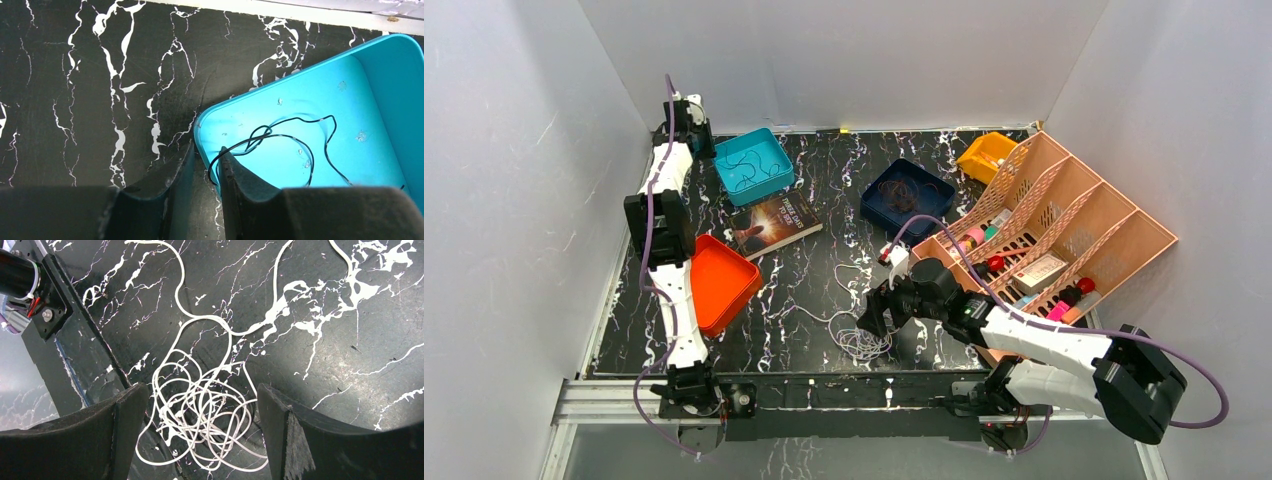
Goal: Untangle the cables
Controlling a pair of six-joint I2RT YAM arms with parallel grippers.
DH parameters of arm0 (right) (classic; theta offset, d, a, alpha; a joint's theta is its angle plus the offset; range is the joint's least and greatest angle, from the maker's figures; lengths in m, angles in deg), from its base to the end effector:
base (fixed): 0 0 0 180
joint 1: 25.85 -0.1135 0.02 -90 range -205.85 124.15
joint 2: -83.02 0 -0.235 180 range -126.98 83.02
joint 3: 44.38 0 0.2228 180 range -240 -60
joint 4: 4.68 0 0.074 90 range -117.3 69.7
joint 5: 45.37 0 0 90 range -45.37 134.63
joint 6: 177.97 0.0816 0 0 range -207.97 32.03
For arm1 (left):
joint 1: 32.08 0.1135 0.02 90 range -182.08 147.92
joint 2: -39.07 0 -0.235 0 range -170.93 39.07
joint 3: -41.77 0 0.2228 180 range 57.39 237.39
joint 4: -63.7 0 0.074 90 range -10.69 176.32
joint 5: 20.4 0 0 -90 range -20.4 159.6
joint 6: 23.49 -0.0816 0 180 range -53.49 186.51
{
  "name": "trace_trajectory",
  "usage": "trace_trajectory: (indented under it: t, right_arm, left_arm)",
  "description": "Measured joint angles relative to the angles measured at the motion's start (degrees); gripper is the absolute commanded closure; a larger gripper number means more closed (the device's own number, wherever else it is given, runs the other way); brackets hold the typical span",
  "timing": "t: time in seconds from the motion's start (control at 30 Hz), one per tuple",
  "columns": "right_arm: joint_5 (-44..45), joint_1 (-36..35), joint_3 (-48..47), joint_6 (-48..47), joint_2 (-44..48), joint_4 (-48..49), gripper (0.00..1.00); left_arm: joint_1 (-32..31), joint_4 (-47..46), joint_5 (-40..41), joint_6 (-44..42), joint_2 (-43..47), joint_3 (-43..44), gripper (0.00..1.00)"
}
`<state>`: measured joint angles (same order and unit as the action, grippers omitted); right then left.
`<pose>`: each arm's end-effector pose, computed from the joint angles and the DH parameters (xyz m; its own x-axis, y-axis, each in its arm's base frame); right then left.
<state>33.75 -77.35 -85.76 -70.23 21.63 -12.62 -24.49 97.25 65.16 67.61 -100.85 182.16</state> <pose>0.1454 0.2076 0.1713 -0.5437 -0.2029 -0.8144 -0.7420 0.5697 0.3534 0.5488 0.0668 0.1818 -0.5396 -0.0912 -0.8369 -0.0778 0.9953 -0.0583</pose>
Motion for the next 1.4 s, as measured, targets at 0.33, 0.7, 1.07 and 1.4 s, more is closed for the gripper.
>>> trace_trajectory:
  t: [0.33, 0.7, 1.07, 1.4]
  right_arm:
    - [-0.28, 0.0, 0.0, 0.04, 0.0, 0.0, 0.11]
    - [-0.79, 0.0, 0.0, 0.04, 0.0, 0.0, 0.1]
    - [-1.18, 0.0, 0.0, 0.04, -0.17, 0.11, 0.1]
    - [-1.44, 0.0, -0.02, 0.04, -0.72, 0.17, 0.09]
  left_arm:
    - [0.0, -0.42, -1.31, 0.02, 0.0, 0.13, 0.74]
    - [0.0, -1.14, -1.84, 0.04, 0.0, 0.13, 0.74]
    - [0.0, -1.64, -2.01, 0.0, 0.04, 0.13, 0.74]
    - [0.0, -1.68, -2.01, 0.0, 0.11, 0.11, 0.77]
